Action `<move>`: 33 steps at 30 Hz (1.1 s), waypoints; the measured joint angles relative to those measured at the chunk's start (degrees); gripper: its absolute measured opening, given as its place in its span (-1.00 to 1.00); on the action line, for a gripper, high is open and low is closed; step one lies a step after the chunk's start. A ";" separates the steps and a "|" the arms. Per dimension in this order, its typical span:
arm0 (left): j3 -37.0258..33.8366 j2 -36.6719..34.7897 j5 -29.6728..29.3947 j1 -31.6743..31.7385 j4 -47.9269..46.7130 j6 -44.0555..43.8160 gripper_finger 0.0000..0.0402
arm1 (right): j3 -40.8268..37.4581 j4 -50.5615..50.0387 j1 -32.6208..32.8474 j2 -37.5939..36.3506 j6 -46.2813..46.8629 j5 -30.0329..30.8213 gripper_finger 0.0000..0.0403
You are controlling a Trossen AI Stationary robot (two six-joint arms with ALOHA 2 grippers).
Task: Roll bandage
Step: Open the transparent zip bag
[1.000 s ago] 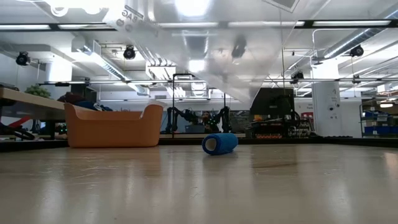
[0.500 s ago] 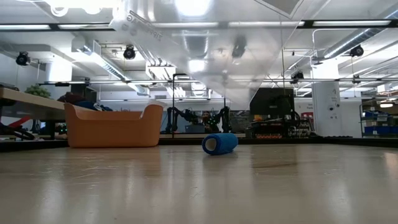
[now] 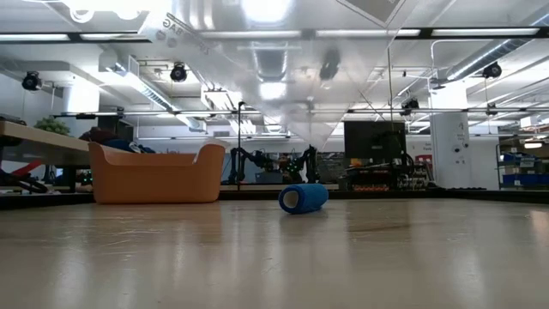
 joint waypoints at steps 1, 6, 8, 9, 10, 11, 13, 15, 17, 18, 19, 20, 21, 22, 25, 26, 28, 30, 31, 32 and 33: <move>0.00 -0.25 0.00 -0.10 -0.37 -0.02 -1.00 | 0.00 -0.03 0.08 -0.03 0.00 0.02 -0.89; 0.00 -1.65 -0.11 -0.89 -2.42 -0.57 -1.00 | 0.00 -0.69 0.31 -0.13 0.85 -0.04 -0.85; 0.00 -2.14 -0.16 -1.27 -2.73 -0.59 -1.00 | -0.02 -1.65 0.37 -0.19 1.90 -0.15 -0.84; 0.00 -2.30 -0.16 -1.47 -2.96 -0.61 -1.00 | -0.02 -2.17 0.37 -0.26 2.30 -0.49 -0.84; 0.00 -2.40 -0.16 -1.62 -3.29 -0.60 -1.00 | -0.02 -2.87 0.36 -0.38 2.75 -1.11 -0.85; 0.00 -2.54 -0.18 -1.81 -3.59 -0.58 -1.00 | -0.02 -3.42 0.36 -0.48 3.28 -1.53 -0.86; 0.00 -3.03 -0.36 -2.25 -4.51 -0.62 -1.00 | -0.02 -4.00 0.36 -0.65 3.91 -2.06 -0.87; 0.00 -3.34 -0.66 -2.47 -4.85 -0.68 -1.00 | -0.02 -4.97 0.36 -1.00 4.69 -3.23 -0.88; 0.00 -3.49 -0.68 -2.69 -5.23 -0.68 -1.00 | -0.02 -5.60 0.36 -1.36 5.62 -4.79 -0.87; 0.00 -3.55 -0.67 -2.78 -5.24 -0.68 -1.00 | -0.02 -5.98 0.36 -1.42 6.21 -5.43 -0.86; 0.00 -3.65 -0.66 -2.87 -5.24 -0.68 -1.00 | -0.02 -6.47 0.36 -1.49 6.45 -5.88 -0.85; 0.00 -3.77 -0.67 -2.92 -5.27 -0.68 -1.00 | -0.04 -7.04 0.39 -1.55 6.51 -6.05 -0.84; 0.00 -3.85 -0.68 -2.98 -5.40 -0.68 -1.00 | -0.04 -7.69 0.45 -1.58 6.67 -6.20 -0.84; 0.00 -3.86 -0.68 -3.03 -5.44 -0.68 -1.00 | -0.04 -8.36 0.47 -1.65 7.13 -6.74 -0.84; 0.00 -3.89 -0.68 -3.07 -5.84 -0.70 -1.00 | -0.07 -10.28 0.49 -1.89 8.90 -7.56 -0.85; 0.00 -3.89 -0.68 -3.09 -6.06 -0.70 -1.00 | -0.07 -11.11 0.49 -2.02 9.45 -7.73 -0.86; 0.00 -3.93 -0.70 -3.09 -6.22 -0.95 -1.00 | -0.07 -12.95 0.47 -2.42 10.76 -8.75 -0.87; 0.00 -4.00 -0.68 -3.07 -6.61 -1.35 -1.00 | -0.07 -14.87 0.47 -2.93 12.61 -9.66 -0.88; 0.00 -4.04 -0.68 -3.09 -6.74 -1.51 -1.00 | -0.07 -15.88 0.48 -3.23 13.61 -10.40 -0.87; 0.00 -4.10 -0.69 -3.13 -6.81 -1.57 -1.00 | -0.07 -16.81 0.50 -3.43 14.50 -10.66 -0.86; 0.00 -4.17 -0.70 -3.14 -6.90 -1.59 -1.00 | -0.07 -17.76 0.49 -3.56 15.62 -11.31 -0.85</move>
